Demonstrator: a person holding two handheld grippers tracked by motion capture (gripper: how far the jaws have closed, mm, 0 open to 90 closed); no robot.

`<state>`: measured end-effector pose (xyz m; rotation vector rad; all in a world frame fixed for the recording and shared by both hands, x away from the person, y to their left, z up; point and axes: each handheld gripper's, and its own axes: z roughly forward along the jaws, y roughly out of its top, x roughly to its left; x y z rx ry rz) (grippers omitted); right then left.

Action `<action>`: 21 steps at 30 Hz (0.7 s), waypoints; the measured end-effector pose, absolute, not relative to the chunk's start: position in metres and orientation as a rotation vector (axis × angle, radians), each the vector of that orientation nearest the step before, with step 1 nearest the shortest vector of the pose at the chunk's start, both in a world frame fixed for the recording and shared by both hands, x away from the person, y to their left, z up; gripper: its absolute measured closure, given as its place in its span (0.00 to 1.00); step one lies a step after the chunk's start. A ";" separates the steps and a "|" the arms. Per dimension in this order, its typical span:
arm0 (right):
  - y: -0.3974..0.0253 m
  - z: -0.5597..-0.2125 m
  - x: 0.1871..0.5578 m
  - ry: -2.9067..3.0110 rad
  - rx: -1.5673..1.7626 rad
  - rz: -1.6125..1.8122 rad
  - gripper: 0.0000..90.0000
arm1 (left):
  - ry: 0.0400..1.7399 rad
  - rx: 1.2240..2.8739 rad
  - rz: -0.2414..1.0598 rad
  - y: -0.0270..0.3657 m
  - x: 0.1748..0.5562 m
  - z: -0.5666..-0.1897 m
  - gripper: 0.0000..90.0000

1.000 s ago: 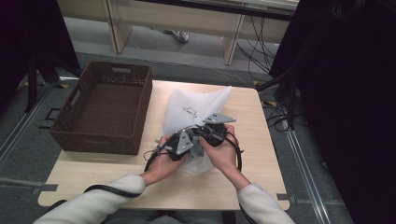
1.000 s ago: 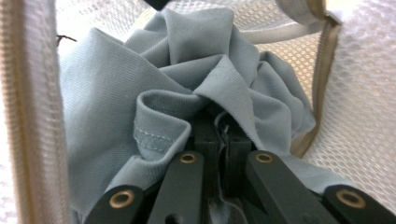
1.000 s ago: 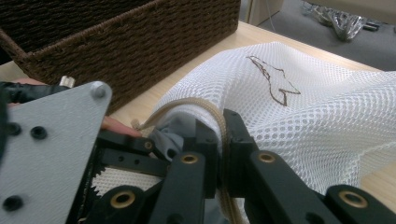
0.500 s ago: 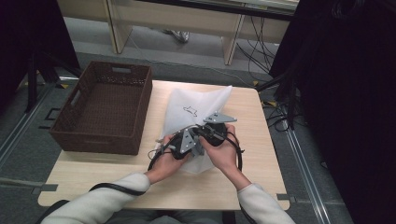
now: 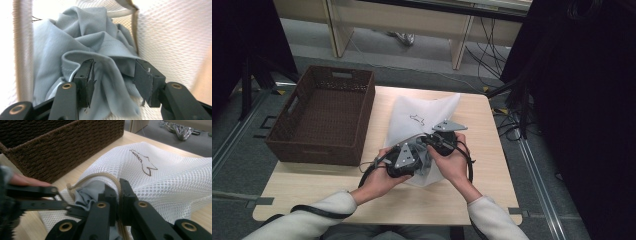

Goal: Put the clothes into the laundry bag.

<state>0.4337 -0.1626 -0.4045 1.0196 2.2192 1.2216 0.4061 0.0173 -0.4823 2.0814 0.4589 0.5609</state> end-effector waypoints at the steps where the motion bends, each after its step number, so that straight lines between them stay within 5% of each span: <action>1: -0.161 -0.405 0.433 2.209 1.049 1.237 0.97 | 0.457 2.080 0.555 0.019 0.404 -0.482 0.55; 11: -0.160 -0.404 0.432 2.213 1.052 1.239 0.97 | 0.457 2.167 0.545 0.004 0.415 -0.502 0.76; 15: -0.160 -0.402 0.431 2.221 1.074 1.236 0.97 | 0.471 2.130 0.582 -0.008 0.423 -0.502 0.95; 21: -0.162 -0.401 0.432 2.192 1.034 1.247 0.97 | 0.489 2.042 0.665 -0.017 0.425 -0.503 0.97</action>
